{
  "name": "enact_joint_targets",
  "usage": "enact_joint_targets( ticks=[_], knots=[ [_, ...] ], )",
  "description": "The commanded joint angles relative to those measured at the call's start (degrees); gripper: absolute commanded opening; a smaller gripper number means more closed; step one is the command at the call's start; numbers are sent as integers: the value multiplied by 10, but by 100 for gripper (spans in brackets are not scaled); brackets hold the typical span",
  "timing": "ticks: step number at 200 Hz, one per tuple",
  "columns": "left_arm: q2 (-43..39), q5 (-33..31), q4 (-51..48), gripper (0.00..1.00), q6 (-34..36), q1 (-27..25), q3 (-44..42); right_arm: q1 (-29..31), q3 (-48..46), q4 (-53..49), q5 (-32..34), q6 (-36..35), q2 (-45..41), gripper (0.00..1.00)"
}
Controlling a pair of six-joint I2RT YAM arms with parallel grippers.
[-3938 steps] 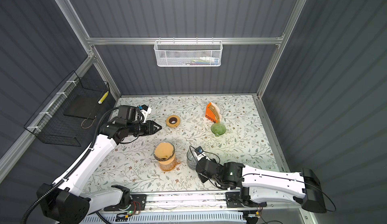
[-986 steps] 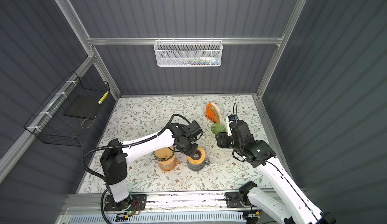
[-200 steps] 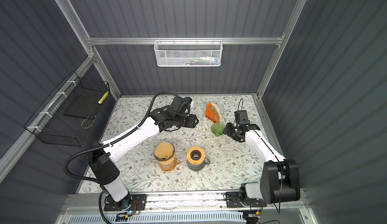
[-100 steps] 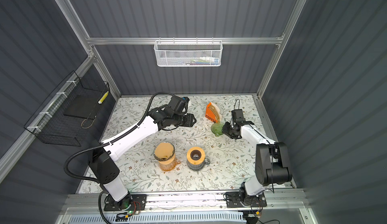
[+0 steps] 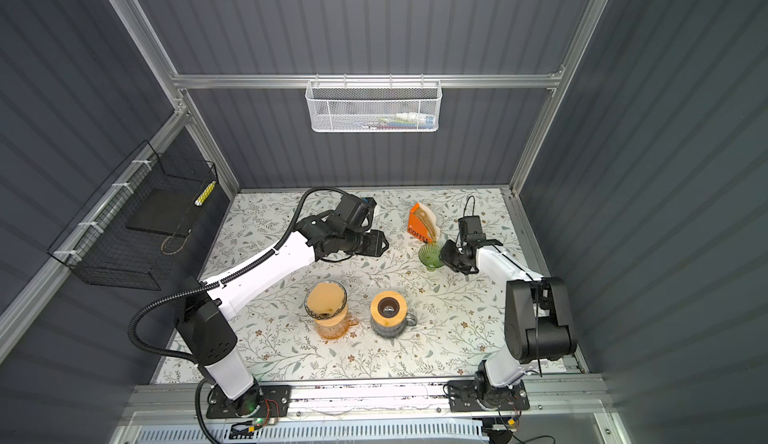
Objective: Place the coffee filter in the dripper
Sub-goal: 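Open the left gripper and raise it while right gripper grasps green dripper, then lift the green dripper and carry it toward the glass pitcher with right gripper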
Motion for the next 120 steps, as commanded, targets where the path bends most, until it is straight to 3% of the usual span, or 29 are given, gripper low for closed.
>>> enact_joint_targets(
  ticks=[1, 55, 120],
  knots=[
    [-25, 10, -12, 48, 2, 1, -9, 2, 3, 4, -4, 3, 6, 15],
    [-39, 8, 0, 48, -6, 1, -24, 4, 0, 8, -11, 8, 6, 0],
    [-56, -2, 4, 48, -12, 1, -42, 7, 3, 2, -15, 11, -5, 0]
  ],
)
